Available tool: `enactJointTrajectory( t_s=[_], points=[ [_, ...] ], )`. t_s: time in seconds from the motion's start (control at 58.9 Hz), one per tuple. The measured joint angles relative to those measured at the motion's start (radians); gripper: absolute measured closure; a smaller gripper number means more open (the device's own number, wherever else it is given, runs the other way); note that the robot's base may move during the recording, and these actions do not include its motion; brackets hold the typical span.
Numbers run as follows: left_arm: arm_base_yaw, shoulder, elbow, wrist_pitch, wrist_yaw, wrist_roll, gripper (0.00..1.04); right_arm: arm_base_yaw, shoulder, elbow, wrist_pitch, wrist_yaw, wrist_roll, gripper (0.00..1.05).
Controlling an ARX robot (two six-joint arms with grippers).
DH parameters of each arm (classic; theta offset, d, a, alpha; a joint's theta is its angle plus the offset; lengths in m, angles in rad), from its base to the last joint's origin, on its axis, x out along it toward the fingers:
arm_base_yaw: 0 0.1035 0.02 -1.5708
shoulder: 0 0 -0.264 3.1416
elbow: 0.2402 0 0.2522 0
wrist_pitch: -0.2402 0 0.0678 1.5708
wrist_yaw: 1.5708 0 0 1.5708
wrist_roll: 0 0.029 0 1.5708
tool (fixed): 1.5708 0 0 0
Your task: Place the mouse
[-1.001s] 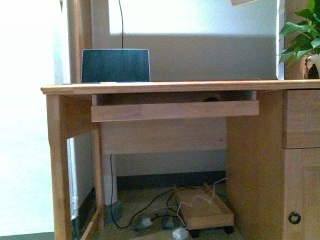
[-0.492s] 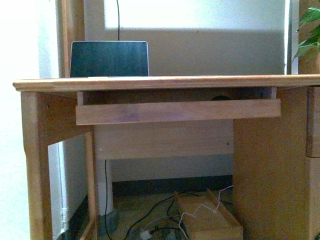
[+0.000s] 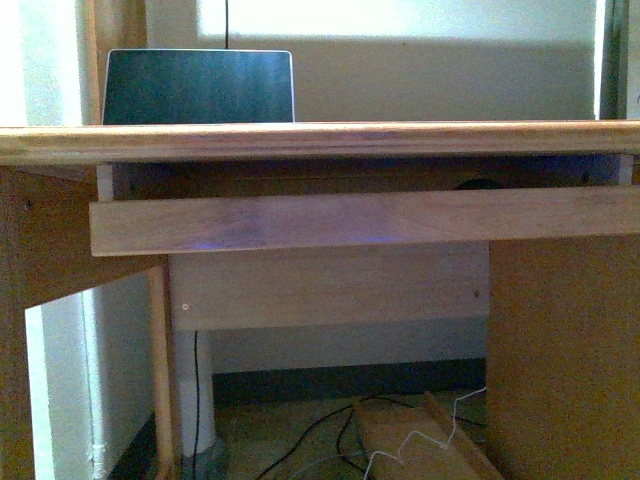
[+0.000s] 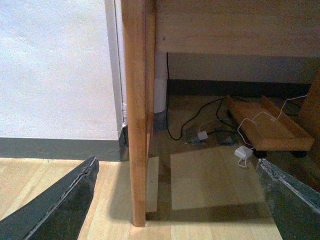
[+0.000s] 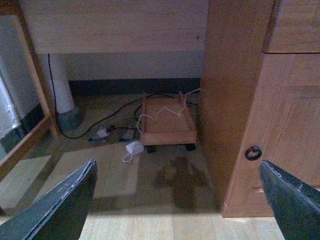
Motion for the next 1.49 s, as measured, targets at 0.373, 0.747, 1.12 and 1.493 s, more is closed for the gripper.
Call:
enactJointTrajectory(
  t_s=[0.373,0.747,1.12,1.493],
  points=[
    [0.000,0.000,0.000,0.000,-0.001,0.000,0.08,0.000,0.000,0.000,-0.001,0.000,0.000,0.07],
    [0.000,0.000,0.000,0.000,0.000,0.001,0.08,0.000,0.000,0.000,0.000,0.000,0.000,0.07],
    [0.064,0.284,0.097,-0.137,0.343,-0.052,0.08,0.000,0.000,0.000,0.000,0.000,0.000,0.07],
    [0.038,1.287,0.315,0.773,0.229,0.790,0.08,0.000,0.000,0.000,0.000,0.000,0.000,0.07]
  ],
)
